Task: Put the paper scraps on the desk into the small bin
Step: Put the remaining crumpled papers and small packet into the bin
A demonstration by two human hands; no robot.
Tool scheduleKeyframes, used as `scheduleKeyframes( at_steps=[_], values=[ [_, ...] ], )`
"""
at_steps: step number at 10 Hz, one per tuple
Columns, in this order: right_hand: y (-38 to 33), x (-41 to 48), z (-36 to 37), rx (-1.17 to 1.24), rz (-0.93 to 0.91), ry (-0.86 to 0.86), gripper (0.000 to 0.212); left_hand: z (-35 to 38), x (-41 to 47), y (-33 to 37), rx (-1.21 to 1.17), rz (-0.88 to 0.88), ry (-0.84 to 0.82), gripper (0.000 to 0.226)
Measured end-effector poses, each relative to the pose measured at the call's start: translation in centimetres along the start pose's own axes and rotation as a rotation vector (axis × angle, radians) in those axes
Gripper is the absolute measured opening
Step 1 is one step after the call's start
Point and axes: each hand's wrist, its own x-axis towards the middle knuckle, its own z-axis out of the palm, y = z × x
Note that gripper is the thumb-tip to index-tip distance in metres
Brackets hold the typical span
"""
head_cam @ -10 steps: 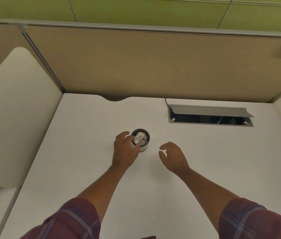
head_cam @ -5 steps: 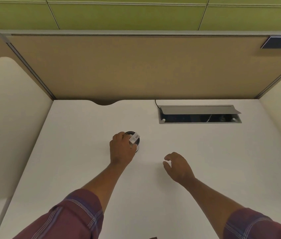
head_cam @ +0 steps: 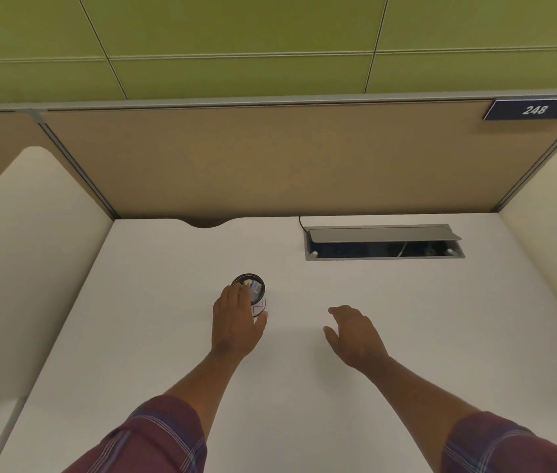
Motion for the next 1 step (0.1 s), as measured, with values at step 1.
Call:
scheduleKeyframes(
  at_steps=[1],
  values=[
    [0.61,-0.38,-0.37,-0.05,-0.002,0.007,0.059,0.53,-1.12,0.93,0.025,0.038,0.011,0.077]
  ],
)
